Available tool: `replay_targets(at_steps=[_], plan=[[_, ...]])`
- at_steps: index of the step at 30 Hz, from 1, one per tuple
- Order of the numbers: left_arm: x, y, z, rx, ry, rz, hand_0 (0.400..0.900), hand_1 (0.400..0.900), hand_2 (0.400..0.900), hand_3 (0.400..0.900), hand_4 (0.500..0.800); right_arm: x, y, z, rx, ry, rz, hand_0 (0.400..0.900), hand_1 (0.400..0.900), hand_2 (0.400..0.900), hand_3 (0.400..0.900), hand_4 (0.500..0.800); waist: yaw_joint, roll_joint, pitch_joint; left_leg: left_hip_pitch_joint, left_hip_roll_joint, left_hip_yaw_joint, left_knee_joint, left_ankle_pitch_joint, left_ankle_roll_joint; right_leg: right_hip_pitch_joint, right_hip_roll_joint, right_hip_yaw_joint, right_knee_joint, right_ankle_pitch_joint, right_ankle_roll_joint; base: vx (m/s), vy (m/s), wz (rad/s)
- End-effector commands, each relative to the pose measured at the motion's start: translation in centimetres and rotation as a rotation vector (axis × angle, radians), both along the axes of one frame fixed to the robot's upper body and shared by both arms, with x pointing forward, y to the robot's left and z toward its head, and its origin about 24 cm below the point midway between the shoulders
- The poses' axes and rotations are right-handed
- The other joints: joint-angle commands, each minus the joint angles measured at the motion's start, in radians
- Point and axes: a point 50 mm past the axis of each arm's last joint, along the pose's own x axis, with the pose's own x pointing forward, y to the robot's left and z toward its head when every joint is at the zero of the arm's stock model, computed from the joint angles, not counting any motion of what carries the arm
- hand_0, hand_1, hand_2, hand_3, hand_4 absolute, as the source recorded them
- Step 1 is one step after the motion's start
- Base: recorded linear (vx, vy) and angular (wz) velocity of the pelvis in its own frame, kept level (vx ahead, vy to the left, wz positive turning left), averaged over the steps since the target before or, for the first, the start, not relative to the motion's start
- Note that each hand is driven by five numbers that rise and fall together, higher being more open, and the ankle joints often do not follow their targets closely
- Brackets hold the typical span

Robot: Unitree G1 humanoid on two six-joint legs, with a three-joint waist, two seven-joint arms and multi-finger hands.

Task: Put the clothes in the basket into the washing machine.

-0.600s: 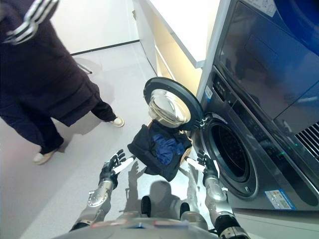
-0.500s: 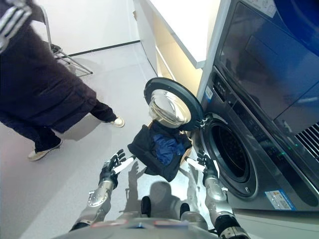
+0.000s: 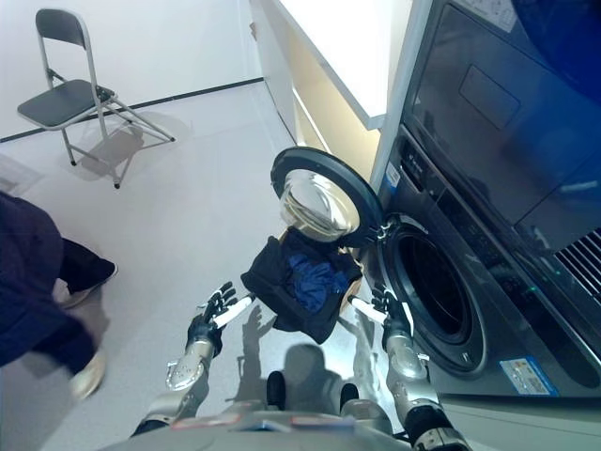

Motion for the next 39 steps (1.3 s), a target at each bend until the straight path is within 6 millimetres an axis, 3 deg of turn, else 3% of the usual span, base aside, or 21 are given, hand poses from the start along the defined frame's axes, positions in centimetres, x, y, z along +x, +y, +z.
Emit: replay_targets(at_steps=[1, 5, 8, 15, 22, 24, 29, 31, 39], plan=[[3.6, 0.6, 3.2, 0.008, -0.213, 0.025, 0.900, 0.900, 0.900, 0.900, 0.800, 3.8, -0.1, 3.3, -0.048, -0.207, 0.033, 0.900, 0.900, 0.900, 0.900, 0.800, 0.012, -0.046, -0.009, 0.005, 0.021, -0.040, 0.044, -0.099, -0.032, -0.068, -0.071, 0.003, 0.037, 0.056, 0.079, -0.01, -0.002, 0.06], [4.3, 0.7, 4.1, 0.011, -0.261, 0.031, 0.900, 0.900, 0.900, 0.900, 0.800, 5.1, -0.2, 4.4, -0.123, -0.247, 0.088, 0.900, 0.900, 0.900, 0.900, 0.800, 0.021, -0.053, 0.020, -0.045, 0.016, -0.051, 0.074, -0.101, -0.030, -0.107, -0.074, 0.001, 0.054, 0.057, 0.079, -0.06, -0.001, 0.07], [5.5, 0.6, 5.6, 0.015, -0.339, 0.030, 0.900, 0.900, 0.900, 0.900, 0.800, 7.3, -0.1, 6.4, -0.281, -0.317, 0.217, 0.900, 0.900, 0.900, 0.900, 0.800, 0.034, -0.065, 0.069, -0.126, 0.010, -0.067, 0.136, -0.107, -0.025, -0.173, -0.079, -0.003, 0.100, 0.052, 0.074, -0.15, -0.012, 0.13], [10.0, -0.5, 12.1, 0.040, -0.640, -0.006, 0.900, 0.900, 0.900, 0.900, 0.800, 14.5, 0.8, 13.4, -0.724, -0.507, 0.472, 0.900, 0.900, 0.900, 0.900, 0.800, 0.094, -0.085, 0.202, -0.412, -0.002, -0.123, 0.322, -0.119, -0.029, -0.450, -0.110, -0.034, 0.327, 0.008, 0.054, -0.22, -0.030, 0.32], [13.1, -3.0, 19.3, 0.038, -0.927, -0.061, 0.900, 0.900, 0.900, 0.900, 0.800, 20.0, 1.6, 21.8, -0.969, -0.681, 0.451, 0.900, 0.900, 0.900, 0.900, 0.800, 0.164, -0.085, 0.276, -0.714, -0.023, -0.163, 0.468, -0.122, -0.033, -0.748, -0.125, -0.051, 0.509, -0.031, 0.046, -0.16, -0.029, 0.24], [13.8, -3.9, 21.4, 0.034, -1.008, -0.079, 0.900, 0.900, 0.900, 0.900, 0.800, 21.1, 0.8, 24.2, -1.062, -0.696, 0.409, 0.900, 0.900, 0.900, 0.900, 0.800, 0.186, -0.081, 0.298, -0.796, -0.036, -0.177, 0.501, -0.121, -0.034, -0.830, -0.134, -0.060, 0.563, -0.047, 0.046, -0.13, -0.057, 0.29], [13.8, -5.6, 25.1, 0.008, -1.162, -0.112, 0.900, 0.900, 0.900, 0.900, 0.800, 22.1, -2.2, 27.3, -1.251, -0.647, 0.288, 0.900, 0.900, 0.900, 0.900, 0.800, 0.229, -0.059, 0.324, -0.960, -0.062, -0.200, 0.578, -0.132, -0.033, -0.997, -0.157, -0.065, 0.693, -0.094, 0.043, -0.05, -0.031, 0.23], [13.5, -6.2, 26.1, 0.004, -1.210, -0.133, 0.900, 0.900, 0.900, 0.900, 0.800, 22.2, -3.5, 28.1, -1.315, -0.620, 0.233, 0.900, 0.900, 0.900, 0.900, 0.800, 0.240, -0.051, 0.327, -1.013, -0.077, -0.208, 0.631, -0.181, -0.031, -1.055, -0.168, -0.053, 0.761, -0.146, 0.050, 0.06, -0.030, 0.18], [12.6, -7.8, 28.4, -0.067, -1.317, -0.191, 0.900, 0.900, 0.900, 0.900, 0.800, 21.7, -7.7, 30.8, -1.403, -0.551, 0.093, 0.900, 0.900, 0.900, 0.900, 0.800, 0.284, -0.012, 0.318, -1.242, -0.137, -0.210, 0.830, -0.245, -0.004, -1.314, -0.217, 0.001, 1.004, -0.228, 0.030, -0.02, 0.020, 0.13]])
